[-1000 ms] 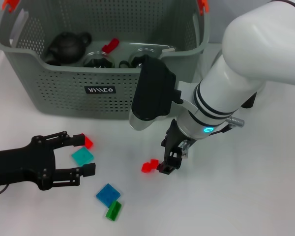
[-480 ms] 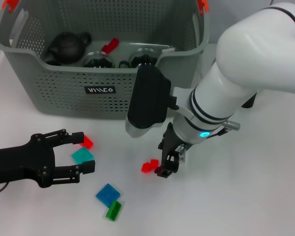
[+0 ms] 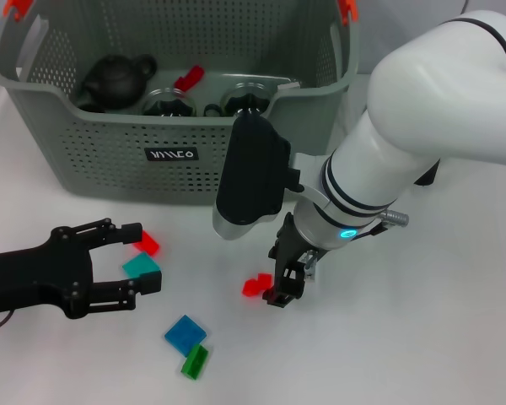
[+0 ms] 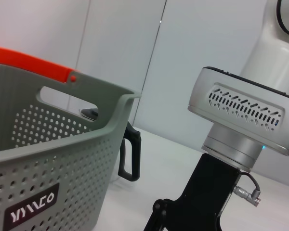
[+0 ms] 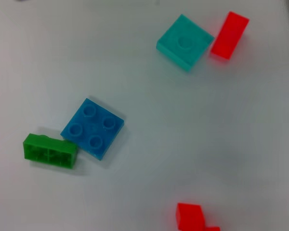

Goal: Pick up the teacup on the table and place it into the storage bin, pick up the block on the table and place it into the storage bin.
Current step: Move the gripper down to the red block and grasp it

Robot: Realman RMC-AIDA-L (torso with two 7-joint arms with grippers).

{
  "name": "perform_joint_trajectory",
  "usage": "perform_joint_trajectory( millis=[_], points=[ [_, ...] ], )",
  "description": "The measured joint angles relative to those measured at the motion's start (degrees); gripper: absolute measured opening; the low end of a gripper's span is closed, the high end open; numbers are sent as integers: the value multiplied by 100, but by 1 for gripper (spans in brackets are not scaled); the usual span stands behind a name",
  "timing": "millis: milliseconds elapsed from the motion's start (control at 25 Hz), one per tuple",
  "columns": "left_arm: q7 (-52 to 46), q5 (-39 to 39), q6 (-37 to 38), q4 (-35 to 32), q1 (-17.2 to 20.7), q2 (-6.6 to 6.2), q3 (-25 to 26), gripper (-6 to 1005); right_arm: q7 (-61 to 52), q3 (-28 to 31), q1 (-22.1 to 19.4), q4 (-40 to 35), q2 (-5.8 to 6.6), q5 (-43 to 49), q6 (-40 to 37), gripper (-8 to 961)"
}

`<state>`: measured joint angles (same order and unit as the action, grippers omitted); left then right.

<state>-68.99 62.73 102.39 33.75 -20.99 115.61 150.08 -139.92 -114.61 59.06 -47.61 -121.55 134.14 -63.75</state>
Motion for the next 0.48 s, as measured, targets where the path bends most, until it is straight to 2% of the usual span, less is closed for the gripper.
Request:
perform_joint_trajectory(
  millis=[480],
  points=[
    [0,2,36,0,58,5,170,854,0,-35,20,8,-9,9,217,638]
  ],
)
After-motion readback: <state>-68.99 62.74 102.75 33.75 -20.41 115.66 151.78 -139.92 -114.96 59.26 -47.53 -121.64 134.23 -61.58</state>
